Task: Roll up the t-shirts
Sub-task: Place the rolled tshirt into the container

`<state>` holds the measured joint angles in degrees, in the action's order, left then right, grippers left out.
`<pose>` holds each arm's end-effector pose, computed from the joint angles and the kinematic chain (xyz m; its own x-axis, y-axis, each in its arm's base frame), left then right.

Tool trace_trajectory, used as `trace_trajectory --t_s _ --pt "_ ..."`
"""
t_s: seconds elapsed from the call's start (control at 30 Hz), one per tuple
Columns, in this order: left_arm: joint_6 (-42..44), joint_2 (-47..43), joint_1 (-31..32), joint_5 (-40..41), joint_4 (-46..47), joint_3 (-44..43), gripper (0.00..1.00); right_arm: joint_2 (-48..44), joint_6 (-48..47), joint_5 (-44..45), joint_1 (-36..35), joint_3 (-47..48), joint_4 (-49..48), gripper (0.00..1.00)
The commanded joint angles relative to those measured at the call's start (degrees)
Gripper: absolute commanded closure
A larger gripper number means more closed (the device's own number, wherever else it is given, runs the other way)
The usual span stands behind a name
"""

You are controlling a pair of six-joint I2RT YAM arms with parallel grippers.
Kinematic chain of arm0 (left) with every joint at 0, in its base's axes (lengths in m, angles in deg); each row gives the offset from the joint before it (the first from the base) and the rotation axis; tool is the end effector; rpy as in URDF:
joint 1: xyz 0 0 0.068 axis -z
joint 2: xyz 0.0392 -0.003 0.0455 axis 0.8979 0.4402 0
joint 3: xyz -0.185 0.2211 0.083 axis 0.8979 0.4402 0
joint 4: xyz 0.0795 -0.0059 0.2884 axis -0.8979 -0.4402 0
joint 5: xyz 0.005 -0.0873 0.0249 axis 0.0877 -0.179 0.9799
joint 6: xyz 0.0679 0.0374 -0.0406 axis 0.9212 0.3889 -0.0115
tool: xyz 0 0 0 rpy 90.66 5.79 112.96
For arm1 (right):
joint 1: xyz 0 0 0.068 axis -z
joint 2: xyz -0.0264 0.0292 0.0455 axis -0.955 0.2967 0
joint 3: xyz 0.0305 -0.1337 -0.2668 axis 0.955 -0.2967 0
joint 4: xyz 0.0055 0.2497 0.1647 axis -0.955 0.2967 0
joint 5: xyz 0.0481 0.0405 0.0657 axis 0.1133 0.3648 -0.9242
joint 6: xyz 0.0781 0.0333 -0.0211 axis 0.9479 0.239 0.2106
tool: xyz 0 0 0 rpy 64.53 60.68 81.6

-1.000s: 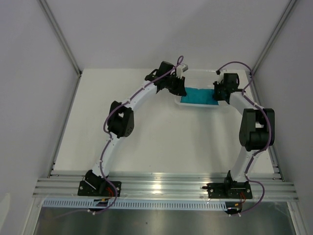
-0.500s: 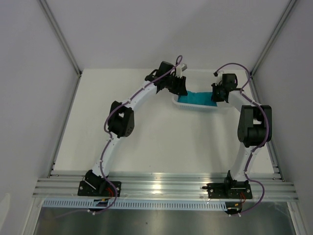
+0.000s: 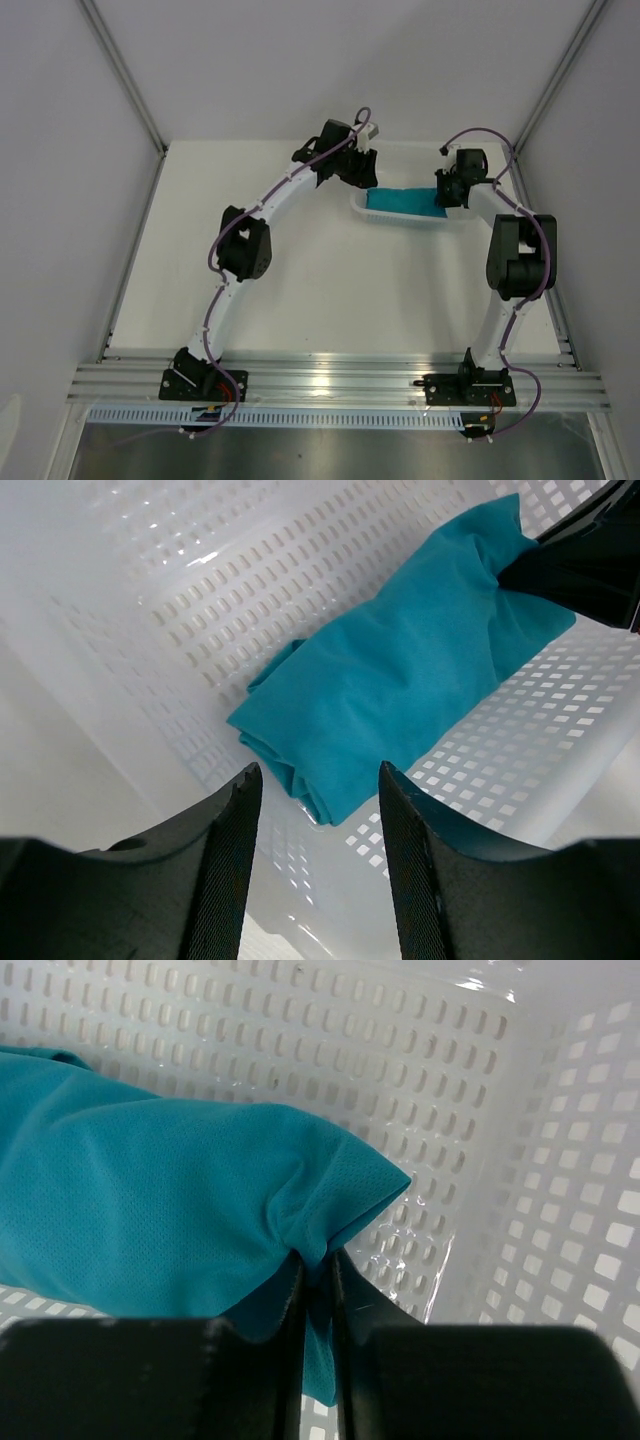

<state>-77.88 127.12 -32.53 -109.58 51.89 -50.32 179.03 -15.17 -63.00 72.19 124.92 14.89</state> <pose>0.5497 -0.3703 0.2269 -0.5719 0.2517 -0.7808 0.6980 0.6493 -0.3020 0.5121 0.0136 0.1746 -0.7089 -0.1332 -0.6926 -0.1785 0.9839 -0.0065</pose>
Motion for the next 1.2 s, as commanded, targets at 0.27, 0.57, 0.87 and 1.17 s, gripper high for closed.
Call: trace_trajectory --t_s 0.27,0.57,0.87,1.17 --pt "2.42 -6.26 -0.24 -0.59 0.93 -2.49 0.46 -5.69 1.42 8.3 0.73 3.71 -0.13 0.49" --pt "3.83 -7.93 -0.5 -0.94 0.14 -0.39 0.46 -5.54 2.99 -0.19 -4.27 3.89 -4.52 0.75" --pt "4.97 -10.21 -1.73 -1.38 -0.12 3.66 0.46 1.16 11.44 -0.14 -3.14 3.98 -7.34 1.0" --pt "4.97 -9.78 -2.09 -1.82 -0.04 3.48 0.45 4.41 12.32 8.83 -1.82 4.42 -6.63 1.0"
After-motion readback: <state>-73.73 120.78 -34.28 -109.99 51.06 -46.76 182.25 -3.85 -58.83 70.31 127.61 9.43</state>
